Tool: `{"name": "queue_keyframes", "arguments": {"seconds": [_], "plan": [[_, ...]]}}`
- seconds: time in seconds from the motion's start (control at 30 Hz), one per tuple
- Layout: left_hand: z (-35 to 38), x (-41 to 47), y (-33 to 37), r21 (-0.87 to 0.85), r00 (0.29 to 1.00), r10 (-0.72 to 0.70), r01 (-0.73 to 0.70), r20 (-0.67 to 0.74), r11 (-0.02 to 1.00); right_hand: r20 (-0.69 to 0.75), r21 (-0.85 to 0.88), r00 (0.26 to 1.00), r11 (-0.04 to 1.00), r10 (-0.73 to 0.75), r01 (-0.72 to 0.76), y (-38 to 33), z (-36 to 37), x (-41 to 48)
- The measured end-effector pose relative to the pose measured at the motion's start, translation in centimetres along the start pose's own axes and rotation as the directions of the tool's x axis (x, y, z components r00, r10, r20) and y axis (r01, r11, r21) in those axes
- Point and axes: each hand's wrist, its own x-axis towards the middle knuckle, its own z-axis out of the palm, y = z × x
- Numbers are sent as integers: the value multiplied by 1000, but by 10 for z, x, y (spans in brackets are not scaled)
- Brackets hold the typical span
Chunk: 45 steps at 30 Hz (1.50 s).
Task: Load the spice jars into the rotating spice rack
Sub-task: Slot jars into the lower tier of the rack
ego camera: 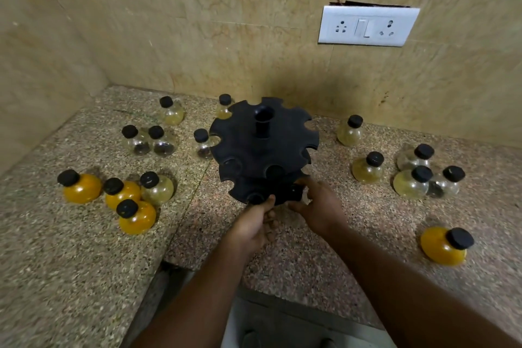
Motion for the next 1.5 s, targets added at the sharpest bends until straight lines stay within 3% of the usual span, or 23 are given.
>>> {"name": "queue_keyframes", "arguments": {"seconds": [0.13, 0.27, 0.4, 0.47, 0.53, 0.63, 0.77, 0.9, 1.0, 1.1, 1.27, 1.33, 1.37, 1.4, 1.43, 1.5], "plan": [[6, 1, 3, -9, 1000, 4, -4, 23, 1000, 14, 48, 1000, 999, -8, 7, 1, -3, 10], [23, 5, -11, 78, 991, 96, -89, -88, 993, 30, 155, 999, 988, 14, -19, 14, -6, 10], [51, 5, -46, 137, 890, 310, -279, -334, 950, 59, 242, 998, 970, 13, -27, 34, -15, -12], [69, 9, -69, 200, 842, 386, -332, -378, 922, 91, 261, 995, 963, 49, -71, 58, -23, -28], [80, 14, -89, 413, 823, 455, -305, -339, 858, 86, 281, 988, 948, 128, -147, 82, -27, -43], [115, 23, -112, 698, 835, 523, -273, -169, 662, 8, 299, 963, 919, 268, -258, 123, -39, -66], [172, 38, -125, 823, 836, 544, -360, 75, 440, -177, 383, 877, 852, 447, -357, 165, -63, -99], [220, 64, -146, 904, 816, 454, -424, 357, 51, -332, 386, 755, 812, 565, -438, 195, -84, -121], [236, 72, -158, 903, 859, 295, -359, 419, -238, -407, 408, 690, 795, 599, -449, 213, -97, -127], [245, 73, -161, 894, 902, 196, -310, 384, -322, -389, 405, 728, 814, 565, -416, 235, -108, -121], [251, 72, -158, 905, 913, 201, -280, 354, -321, -329, 331, 810, 863, 485, -382, 250, -120, -103], [252, 76, -154, 916, 890, 264, -305, 371, -260, -319, 312, 823, 872, 469, -376, 250, -122, -101], [253, 76, -150, 928, 873, 317, -334, 370, -164, -318, 309, 827, 875, 464, -373, 250, -123, -99], [255, 76, -144, 933, 865, 374, -359, 334, -2, -319, 309, 829, 878, 459, -367, 249, -125, -99], [256, 75, -135, 900, 867, 432, -371, 247, 229, -319, 305, 837, 885, 444, -353, 247, -127, -96], [257, 75, -113, 620, 903, 429, -329, -13, 712, -319, 280, 865, 910, 388, -305, 240, -131, -88]]}}
